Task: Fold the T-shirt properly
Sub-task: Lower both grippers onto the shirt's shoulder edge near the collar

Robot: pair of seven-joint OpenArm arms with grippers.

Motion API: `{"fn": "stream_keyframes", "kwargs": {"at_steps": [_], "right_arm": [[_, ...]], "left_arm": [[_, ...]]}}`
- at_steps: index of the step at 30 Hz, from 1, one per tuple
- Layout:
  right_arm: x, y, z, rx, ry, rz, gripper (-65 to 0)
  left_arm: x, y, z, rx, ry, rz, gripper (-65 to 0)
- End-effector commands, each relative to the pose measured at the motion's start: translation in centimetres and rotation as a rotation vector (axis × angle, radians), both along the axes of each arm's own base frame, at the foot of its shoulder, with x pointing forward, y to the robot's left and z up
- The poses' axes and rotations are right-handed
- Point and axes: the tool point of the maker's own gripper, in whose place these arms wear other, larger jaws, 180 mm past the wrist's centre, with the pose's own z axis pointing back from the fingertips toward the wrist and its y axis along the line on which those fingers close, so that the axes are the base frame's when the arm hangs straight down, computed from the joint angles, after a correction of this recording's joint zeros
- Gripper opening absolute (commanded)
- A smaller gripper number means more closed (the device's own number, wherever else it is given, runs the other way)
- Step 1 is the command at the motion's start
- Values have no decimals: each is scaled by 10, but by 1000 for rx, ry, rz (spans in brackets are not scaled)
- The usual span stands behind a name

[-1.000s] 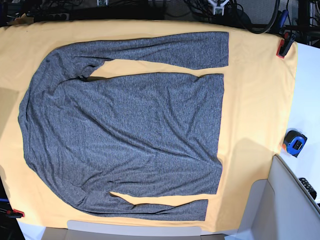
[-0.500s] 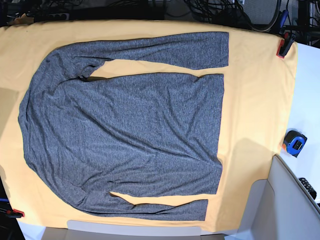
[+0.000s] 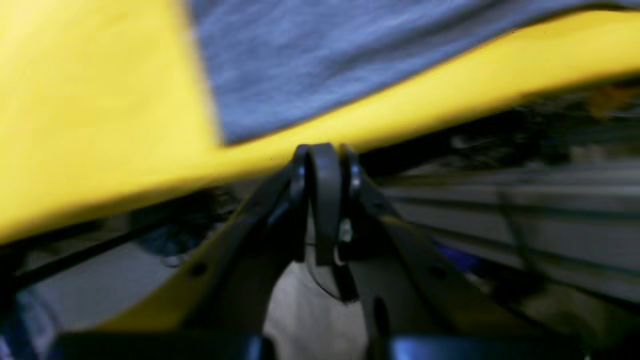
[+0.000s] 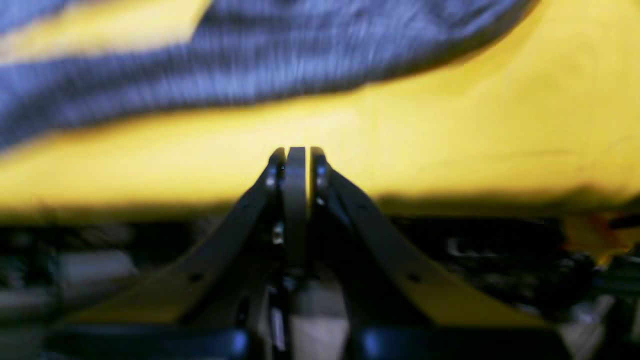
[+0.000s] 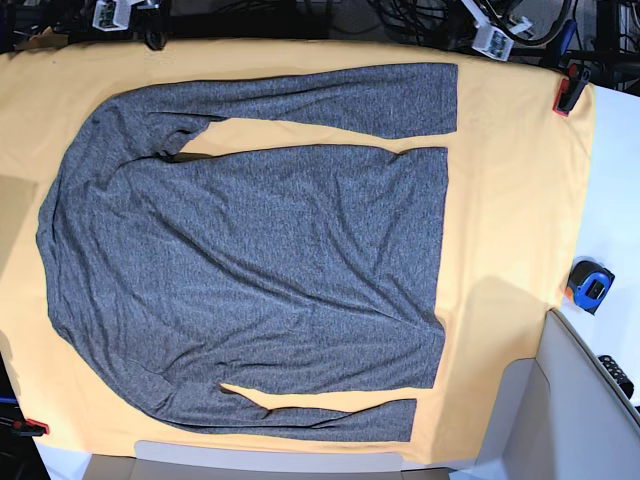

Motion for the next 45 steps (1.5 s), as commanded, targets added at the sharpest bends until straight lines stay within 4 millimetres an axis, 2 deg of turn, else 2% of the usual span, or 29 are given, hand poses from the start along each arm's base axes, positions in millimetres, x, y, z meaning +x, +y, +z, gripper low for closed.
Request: {"fn": "stream_keyframes", "kwargs": {"at_steps": [1, 4, 6, 11, 15, 17, 20, 23, 25, 29, 31, 34, 41, 45], "right_arm": [[4, 2, 11, 22, -36, -9, -650], [19, 12, 20, 117, -90, -4, -650], [27, 15, 24, 194, -117, -27, -644], [44, 14, 31, 330, -161, -114, -505], [52, 6, 35, 371, -187, -159, -368], [55, -4, 37, 383, -200, -195, -326], [59, -23, 42, 421, -225, -270, -335], [61, -49, 41, 465, -240, -371, -338], [63, -64, 30, 519, -217, -438, -338], [62, -84, -13, 679, -107, -568, -338], [60, -87, -33, 720, -52, -595, -338], [59, -85, -49, 743, -21, -621, -338], [64, -73, -51, 776, -38, -635, -338], [68, -63, -55, 753, -14, -591, -340]], "left_arm": [[-5, -2, 1, -9, 8, -14, -650], [-7, -11, 2, -40, 14, -57, -635], [6, -14, 4, -48, -18, -62, -592], [20, -14, 8, -69, -50, -47, -478], [33, -13, 10, -65, -83, -49, -461], [36, -12, 10, -58, -85, -54, -460], [43, -11, 8, -39, -80, -65, -460], [51, -1, 6, -5, -79, -56, -460], [56, 1, 6, 6, -81, -58, -460], [63, 4, 7, 20, -87, -61, -460], [66, 3, 6, 23, -85, -66, -460], [67, 3, 4, 26, -81, -66, -460], [67, 5, 2, 27, -77, -58, -460], [77, 3, 5, 14, -106, -25, -459]]}}
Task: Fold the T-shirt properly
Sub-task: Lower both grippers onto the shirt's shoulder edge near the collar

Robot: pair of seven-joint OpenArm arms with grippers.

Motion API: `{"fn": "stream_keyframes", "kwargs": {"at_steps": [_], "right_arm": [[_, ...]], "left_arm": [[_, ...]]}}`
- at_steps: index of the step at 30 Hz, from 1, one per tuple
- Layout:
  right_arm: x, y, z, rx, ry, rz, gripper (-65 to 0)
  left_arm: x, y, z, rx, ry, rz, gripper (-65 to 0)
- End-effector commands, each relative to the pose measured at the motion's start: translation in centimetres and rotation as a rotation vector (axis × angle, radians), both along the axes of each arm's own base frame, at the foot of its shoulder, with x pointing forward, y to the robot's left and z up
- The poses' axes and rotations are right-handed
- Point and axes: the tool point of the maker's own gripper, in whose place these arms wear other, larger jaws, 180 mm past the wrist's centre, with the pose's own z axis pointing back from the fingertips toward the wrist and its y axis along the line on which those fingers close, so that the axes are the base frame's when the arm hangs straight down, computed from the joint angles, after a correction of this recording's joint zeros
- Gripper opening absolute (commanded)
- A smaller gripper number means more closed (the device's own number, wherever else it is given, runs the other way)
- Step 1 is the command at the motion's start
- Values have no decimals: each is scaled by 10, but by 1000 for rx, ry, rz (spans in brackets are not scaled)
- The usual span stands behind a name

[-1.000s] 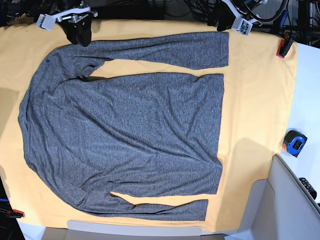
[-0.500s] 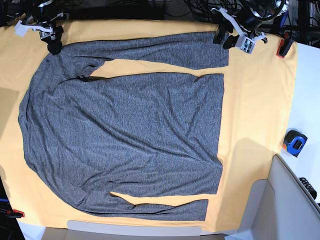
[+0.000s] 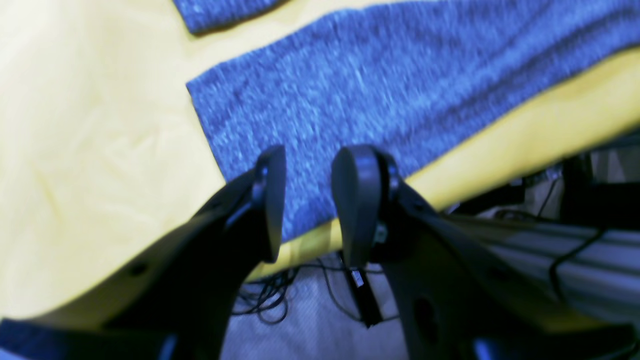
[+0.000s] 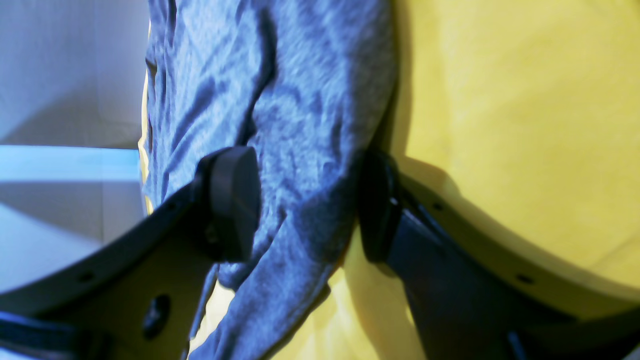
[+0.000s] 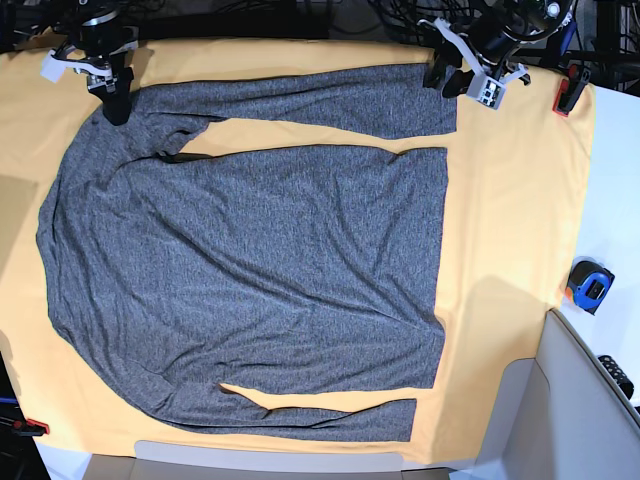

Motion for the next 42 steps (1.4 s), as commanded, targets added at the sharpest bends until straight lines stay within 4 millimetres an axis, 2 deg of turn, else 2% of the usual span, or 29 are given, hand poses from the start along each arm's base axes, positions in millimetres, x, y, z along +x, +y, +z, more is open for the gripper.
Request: {"fn": "stream_keyframes", "kwargs": {"at_steps": [1, 2, 7, 12, 14, 17, 19, 24, 27, 32, 35, 42], "right_arm": [[-10, 11, -13, 21, 81, 55, -350], [-11, 13, -14, 28, 90, 68, -377], [-7, 21, -16, 36, 101, 115, -643], [-5, 20, -19, -39, 121, 161, -650], [-5, 20, -20, -52, 125, 167, -650], [-5, 20, -20, -55, 125, 167, -650], [-5, 20, -20, -56, 126, 168, -650], [-5, 19, -19, -59, 125, 170, -650], [-4, 19, -19, -62, 124, 171, -650], [-4, 19, -19, -62, 124, 171, -650], [-4, 18, -19, -64, 124, 173, -650], [-4, 18, -19, -65, 124, 174, -650]], "left_arm": [[8, 3, 9, -6, -41, 12, -459], [10, 6, 10, -8, -46, 35, -459], [18, 17, 15, -28, -70, 122, -458], [14, 20, 17, -155, 38, 195, -447], [23, 23, 24, -211, 60, 217, -422], [24, 31, 25, -271, 113, 207, -395], [21, 43, 18, -287, 159, 205, -393], [10, 84, -19, -330, 318, 313, -393], [1, 92, -35, -340, 379, 351, -393], [-4, 88, -38, -343, 401, 345, -393], [-12, 75, -43, -352, 447, 306, -393], [-26, 29, -55, -407, 531, 207, -393]]}}
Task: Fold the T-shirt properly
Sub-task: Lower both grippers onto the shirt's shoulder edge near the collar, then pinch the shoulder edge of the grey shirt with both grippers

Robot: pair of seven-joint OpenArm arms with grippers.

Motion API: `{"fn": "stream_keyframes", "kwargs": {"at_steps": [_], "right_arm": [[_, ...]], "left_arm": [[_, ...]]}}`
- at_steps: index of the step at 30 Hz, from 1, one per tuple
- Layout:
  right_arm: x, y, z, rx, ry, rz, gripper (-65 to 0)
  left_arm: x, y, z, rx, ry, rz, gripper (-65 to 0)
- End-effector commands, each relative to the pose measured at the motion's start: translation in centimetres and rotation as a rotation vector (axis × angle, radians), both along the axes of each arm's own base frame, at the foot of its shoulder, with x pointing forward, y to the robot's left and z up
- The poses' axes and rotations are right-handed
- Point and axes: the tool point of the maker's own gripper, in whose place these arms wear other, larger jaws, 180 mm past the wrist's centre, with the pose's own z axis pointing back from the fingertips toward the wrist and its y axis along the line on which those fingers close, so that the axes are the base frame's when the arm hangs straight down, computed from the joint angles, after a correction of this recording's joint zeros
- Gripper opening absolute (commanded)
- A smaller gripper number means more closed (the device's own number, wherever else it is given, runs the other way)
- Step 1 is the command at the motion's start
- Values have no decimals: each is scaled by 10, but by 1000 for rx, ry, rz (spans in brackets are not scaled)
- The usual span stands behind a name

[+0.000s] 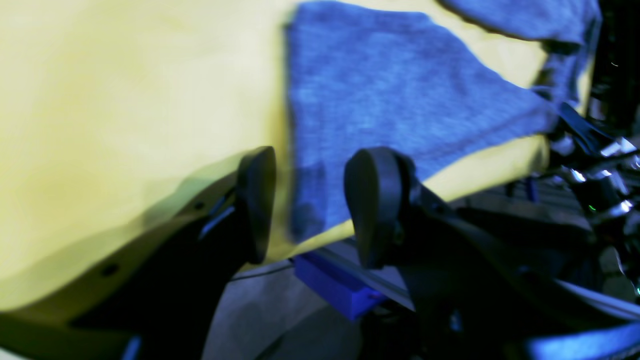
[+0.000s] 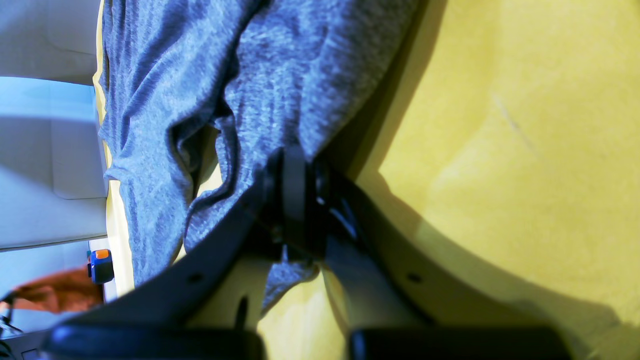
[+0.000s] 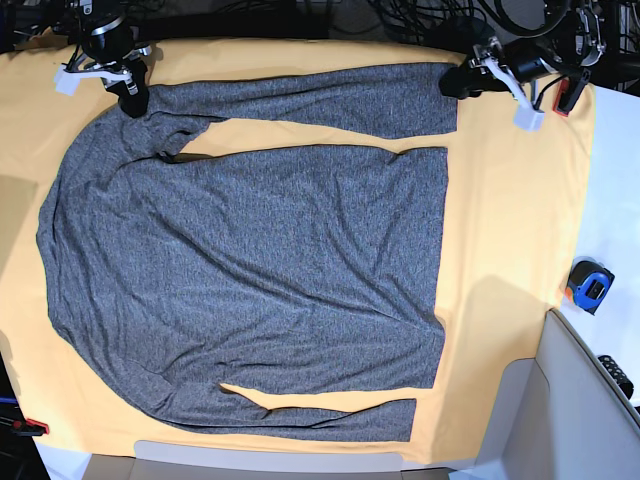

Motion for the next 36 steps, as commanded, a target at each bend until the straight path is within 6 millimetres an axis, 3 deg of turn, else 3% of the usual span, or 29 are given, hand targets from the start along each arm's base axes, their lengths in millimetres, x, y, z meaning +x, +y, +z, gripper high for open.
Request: {"fn": "stream_keyframes", "kwargs": {"at_steps": [1, 9, 12, 15, 20, 28, 36], "right_arm": [[-9, 1, -8, -9, 55, 18, -650], [-9, 1, -8, -12, 55, 19, -650], [-10, 1, -8, -23, 59, 26, -650], [-13, 0, -13, -98, 84, 65, -650], [-18, -3, -18, -261, 124, 143, -650], [-4, -6, -3, -477, 110, 249, -650], [46, 0, 55, -641, -65, 293, -650]], "left_arm": [[-21, -5, -10, 26, 81, -70, -393], [-28, -26, -13, -10, 96, -121, -407], [-27, -24, -13, -6, 94, -116, -501], [-27, -24, -14, -4, 95, -118, -650], [-26, -25, -12, -7, 90, -119, -650], [9, -45, 34, 16, -102, -213, -650], [60, -57, 71, 43, -263, -293, -650]]}}
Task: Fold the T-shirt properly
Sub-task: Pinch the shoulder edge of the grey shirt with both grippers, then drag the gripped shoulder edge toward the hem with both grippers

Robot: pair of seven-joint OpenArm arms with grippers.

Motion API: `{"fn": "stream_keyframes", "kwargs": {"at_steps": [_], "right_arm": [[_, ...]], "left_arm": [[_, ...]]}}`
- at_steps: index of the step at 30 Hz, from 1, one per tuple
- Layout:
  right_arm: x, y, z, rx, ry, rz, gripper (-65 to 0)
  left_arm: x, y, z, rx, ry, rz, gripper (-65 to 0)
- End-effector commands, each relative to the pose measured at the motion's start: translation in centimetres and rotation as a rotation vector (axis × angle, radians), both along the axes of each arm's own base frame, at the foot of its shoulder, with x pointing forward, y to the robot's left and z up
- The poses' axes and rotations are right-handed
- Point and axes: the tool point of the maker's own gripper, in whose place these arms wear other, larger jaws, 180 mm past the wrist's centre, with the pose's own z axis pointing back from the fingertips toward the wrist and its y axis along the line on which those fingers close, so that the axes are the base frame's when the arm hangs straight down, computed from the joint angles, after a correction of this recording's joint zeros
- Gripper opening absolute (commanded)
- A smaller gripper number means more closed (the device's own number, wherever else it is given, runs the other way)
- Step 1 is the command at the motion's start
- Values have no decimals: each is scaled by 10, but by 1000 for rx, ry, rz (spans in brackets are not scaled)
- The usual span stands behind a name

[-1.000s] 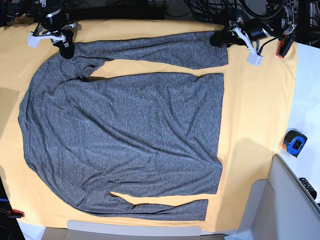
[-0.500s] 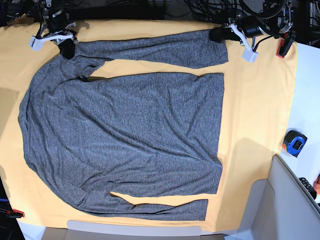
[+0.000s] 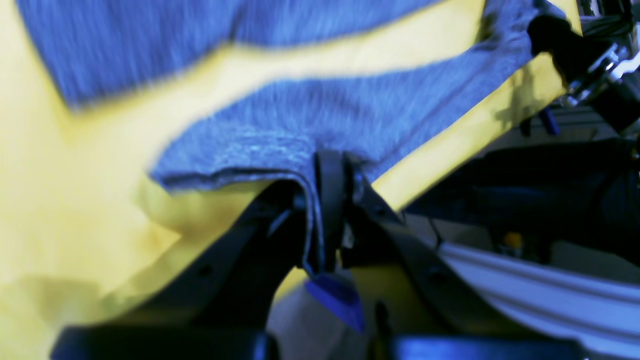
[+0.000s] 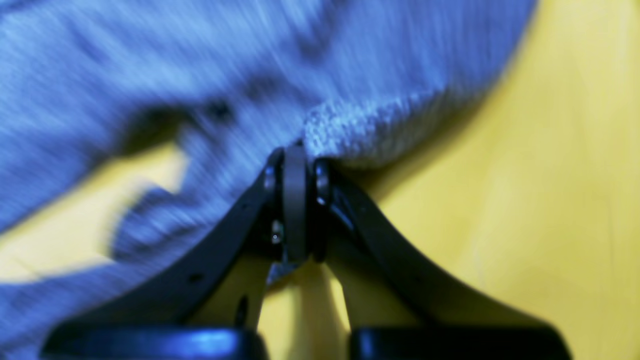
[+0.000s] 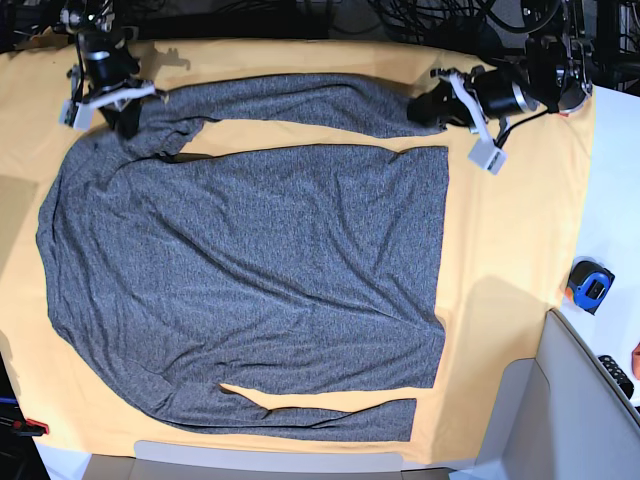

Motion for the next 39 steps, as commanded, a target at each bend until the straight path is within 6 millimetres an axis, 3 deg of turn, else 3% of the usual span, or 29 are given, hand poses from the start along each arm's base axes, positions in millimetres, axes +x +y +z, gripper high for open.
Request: {"fn": "stream_keyframes", "kwargs": {"at_steps": [1, 13, 18, 25, 35, 39], "right_arm": [[13, -2, 19, -39, -70, 14, -650], [82, -5, 78, -104, -290, 19, -650], [103, -13, 96, -253, -332, 17, -650], [106, -18, 67, -384, -237, -21, -650], [107, -21, 14, -414, -76, -22, -650], [106, -21, -1, -377, 46, -19, -510]], "left_arm": [[11, -2, 12, -18, -48, -2, -650], [84, -5, 62, -31, -268, 10, -650], [103, 4, 55, -45, -248, 44, -650], [108, 16, 29, -67, -158, 98, -650], [99, 30, -12, -15, -32, 131, -627], [97, 35, -17, 16, -22, 131, -505]]}}
